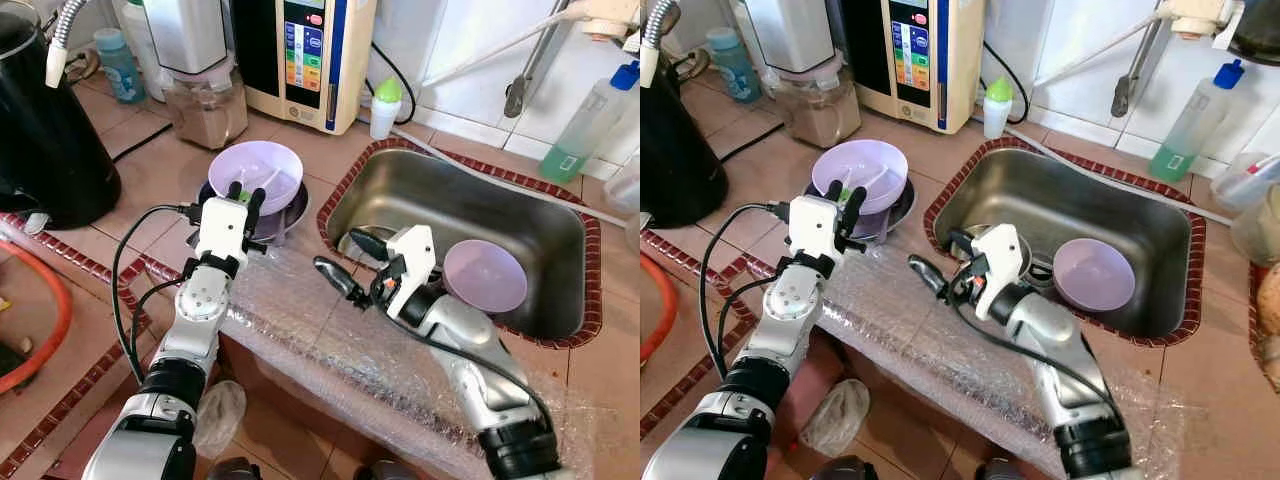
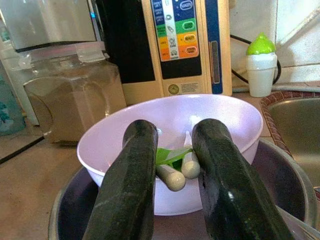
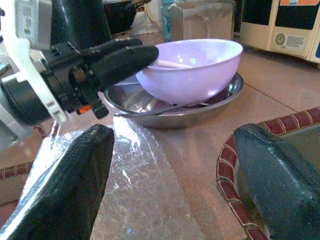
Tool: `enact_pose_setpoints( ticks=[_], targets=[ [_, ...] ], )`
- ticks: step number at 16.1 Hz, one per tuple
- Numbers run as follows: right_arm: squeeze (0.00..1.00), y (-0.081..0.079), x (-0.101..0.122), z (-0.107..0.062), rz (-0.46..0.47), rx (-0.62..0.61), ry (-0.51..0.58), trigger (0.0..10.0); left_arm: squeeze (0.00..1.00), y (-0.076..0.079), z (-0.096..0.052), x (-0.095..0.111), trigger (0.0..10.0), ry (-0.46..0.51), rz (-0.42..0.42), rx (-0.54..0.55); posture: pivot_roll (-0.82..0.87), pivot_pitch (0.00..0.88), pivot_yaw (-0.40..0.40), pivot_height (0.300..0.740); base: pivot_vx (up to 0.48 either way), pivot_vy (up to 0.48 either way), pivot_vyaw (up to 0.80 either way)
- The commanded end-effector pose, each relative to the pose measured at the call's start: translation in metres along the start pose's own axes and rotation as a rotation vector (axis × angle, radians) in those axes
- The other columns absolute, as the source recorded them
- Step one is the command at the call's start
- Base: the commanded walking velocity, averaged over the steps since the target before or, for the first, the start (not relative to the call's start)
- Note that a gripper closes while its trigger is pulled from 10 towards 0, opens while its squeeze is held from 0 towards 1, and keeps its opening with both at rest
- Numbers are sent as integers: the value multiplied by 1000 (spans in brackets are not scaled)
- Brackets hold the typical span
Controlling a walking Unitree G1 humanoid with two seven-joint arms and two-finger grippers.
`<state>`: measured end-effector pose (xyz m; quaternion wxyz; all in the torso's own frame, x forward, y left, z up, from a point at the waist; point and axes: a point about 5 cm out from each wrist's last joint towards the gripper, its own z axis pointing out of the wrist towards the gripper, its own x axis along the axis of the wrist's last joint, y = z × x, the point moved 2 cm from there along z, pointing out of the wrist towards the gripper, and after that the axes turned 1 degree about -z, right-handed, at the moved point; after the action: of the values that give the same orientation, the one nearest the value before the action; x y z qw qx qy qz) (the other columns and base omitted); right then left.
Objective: Kitchen organization
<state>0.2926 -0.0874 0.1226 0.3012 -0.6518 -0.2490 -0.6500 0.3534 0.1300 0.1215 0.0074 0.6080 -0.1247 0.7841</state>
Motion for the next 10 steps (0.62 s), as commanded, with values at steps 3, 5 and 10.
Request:
enact_pose_setpoints(
  ticks=[3, 5, 10],
  targets=[
    [0, 3, 7, 8, -3, -15, 35, 10000, 0, 2, 1, 10, 0, 52, -6, -21, -1, 0, -17, 740, 0, 0, 0],
    [0, 4, 6, 9, -23, -11, 35, 10000, 0, 5, 4, 21, 0, 96, -4, -44, 3, 0, -8, 740, 0, 0, 0],
    [0, 17, 13, 11, -102, -44, 50, 10000, 0, 12, 4, 63, 0, 225, 1, -180, 12, 0, -13, 740, 0, 0, 0]
  ],
)
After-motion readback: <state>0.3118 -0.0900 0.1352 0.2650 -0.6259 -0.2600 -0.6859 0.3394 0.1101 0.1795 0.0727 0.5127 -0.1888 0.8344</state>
